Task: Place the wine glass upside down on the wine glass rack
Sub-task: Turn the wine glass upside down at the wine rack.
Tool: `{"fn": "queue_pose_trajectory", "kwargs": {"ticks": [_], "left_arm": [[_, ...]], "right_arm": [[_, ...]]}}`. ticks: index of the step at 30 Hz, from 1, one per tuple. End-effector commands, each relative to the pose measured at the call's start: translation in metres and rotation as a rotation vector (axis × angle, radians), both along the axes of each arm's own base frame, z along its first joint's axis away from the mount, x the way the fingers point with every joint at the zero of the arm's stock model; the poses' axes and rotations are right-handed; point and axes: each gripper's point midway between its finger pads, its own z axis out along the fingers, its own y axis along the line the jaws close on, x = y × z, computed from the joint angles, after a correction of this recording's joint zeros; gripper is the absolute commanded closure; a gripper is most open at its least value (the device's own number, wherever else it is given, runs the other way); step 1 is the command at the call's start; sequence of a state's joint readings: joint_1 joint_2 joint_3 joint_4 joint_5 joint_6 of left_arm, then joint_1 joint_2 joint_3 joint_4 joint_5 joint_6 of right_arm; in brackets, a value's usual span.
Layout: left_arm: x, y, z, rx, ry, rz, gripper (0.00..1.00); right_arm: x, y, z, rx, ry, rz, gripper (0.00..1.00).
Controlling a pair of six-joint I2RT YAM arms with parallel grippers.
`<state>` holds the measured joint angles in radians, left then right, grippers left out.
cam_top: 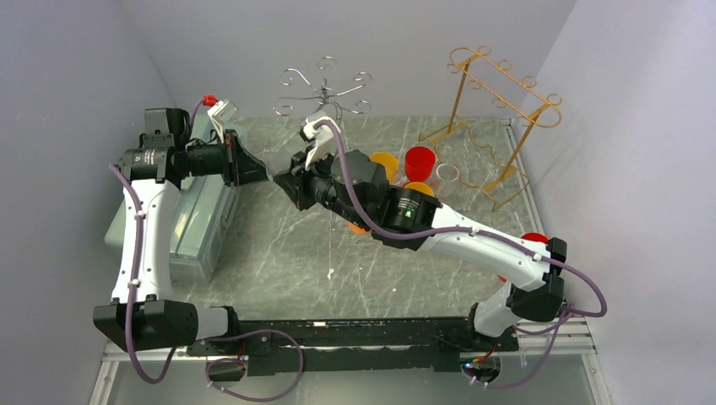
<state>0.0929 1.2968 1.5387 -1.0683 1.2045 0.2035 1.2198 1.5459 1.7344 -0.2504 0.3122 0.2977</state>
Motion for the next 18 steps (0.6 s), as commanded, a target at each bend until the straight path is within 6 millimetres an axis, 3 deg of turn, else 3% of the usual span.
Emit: {"fn": "queue_pose_trajectory", "kwargs": {"ticks": [1,3,6,11,15,18], "left_arm": [[0.015,0.009,0.011,0.112,-0.24,0.048,1.0],[0.02,0.016,0.013,0.178,-0.321,0.082,1.0],[0.031,0.03,0.015,0.282,-0.434,0.131,1.0],[0.045,0.043,0.025,0.398,-0.593,0.15,1.0],[0.043,0.042,0.036,0.445,-0.777,0.107,1.0],[0.03,0.032,0.049,0.442,-0.97,0.033,1.0]], "right_arm": [[-0.028,-0.007,0.055,0.201,0.007,0.094,0.97],[-0.029,-0.011,0.046,0.175,0.037,0.086,0.75],[-0.031,-0.023,0.021,0.117,0.095,0.064,0.52],[-0.04,-0.063,0.0,0.056,0.16,0.02,0.3],[-0.045,-0.088,-0.008,-0.031,0.187,0.011,0.04],[-0.044,-0.092,-0.007,-0.084,0.181,0.016,0.0]]}}
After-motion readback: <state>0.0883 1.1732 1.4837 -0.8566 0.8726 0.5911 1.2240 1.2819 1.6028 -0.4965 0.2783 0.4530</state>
